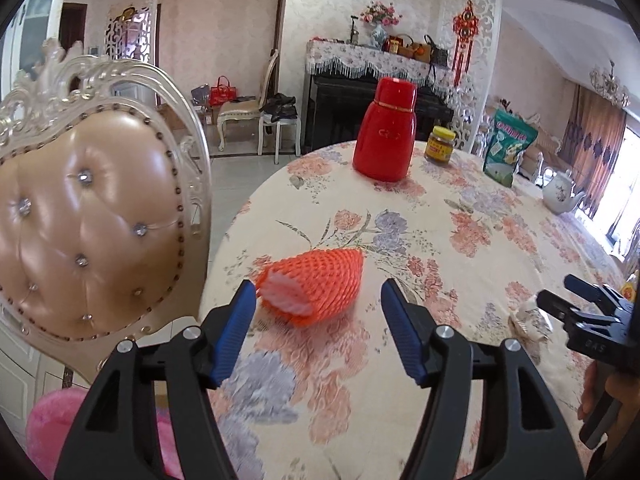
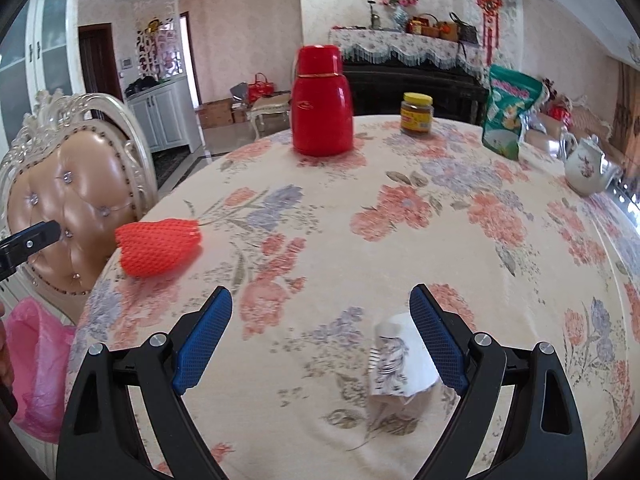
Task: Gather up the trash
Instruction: 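Move both tools back over the table toward the orange foam net and paper cup, then grasp the orange foam net with the left gripper while the right gripper grasps the white paper cup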
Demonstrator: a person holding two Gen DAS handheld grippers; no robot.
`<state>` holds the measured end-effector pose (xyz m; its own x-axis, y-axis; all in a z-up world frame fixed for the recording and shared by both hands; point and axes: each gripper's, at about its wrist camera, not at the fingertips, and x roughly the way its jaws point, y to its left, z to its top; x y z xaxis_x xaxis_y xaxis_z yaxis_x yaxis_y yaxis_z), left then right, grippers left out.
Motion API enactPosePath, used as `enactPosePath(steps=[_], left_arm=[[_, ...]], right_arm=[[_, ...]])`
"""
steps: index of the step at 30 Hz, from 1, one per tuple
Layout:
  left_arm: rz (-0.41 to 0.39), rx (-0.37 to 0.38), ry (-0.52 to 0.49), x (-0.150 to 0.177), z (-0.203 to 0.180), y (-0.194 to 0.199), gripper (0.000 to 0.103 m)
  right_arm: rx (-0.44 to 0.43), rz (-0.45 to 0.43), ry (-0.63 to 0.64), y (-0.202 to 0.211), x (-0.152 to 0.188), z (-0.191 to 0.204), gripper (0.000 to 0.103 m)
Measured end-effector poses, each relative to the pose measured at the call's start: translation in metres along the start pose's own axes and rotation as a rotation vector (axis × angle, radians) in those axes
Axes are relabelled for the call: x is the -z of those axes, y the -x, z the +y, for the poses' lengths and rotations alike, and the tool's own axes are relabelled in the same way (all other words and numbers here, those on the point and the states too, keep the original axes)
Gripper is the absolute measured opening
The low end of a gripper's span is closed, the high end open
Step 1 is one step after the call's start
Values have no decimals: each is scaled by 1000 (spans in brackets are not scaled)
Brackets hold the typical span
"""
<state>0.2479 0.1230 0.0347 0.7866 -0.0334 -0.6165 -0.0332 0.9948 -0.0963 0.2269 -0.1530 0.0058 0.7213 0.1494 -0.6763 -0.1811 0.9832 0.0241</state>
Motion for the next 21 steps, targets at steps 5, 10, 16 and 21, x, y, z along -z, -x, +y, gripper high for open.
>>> enactPosePath(steps=[5, 10, 16, 21], left_arm=[[29, -3, -25, -10, -13, -36, 69], [61, -17, -47, -21, -21, -71, 72], [126, -37, -87, -27, -26, -112, 73], [214, -58, -111, -22, -23, -147, 79]], right_arm=[[2, 37, -6, -15, 5, -13, 85], [8, 102, -18, -31, 12, -23, 85], [29, 148, -20, -40, 18, -31, 85], [37, 194, -29, -49, 23, -37, 85]])
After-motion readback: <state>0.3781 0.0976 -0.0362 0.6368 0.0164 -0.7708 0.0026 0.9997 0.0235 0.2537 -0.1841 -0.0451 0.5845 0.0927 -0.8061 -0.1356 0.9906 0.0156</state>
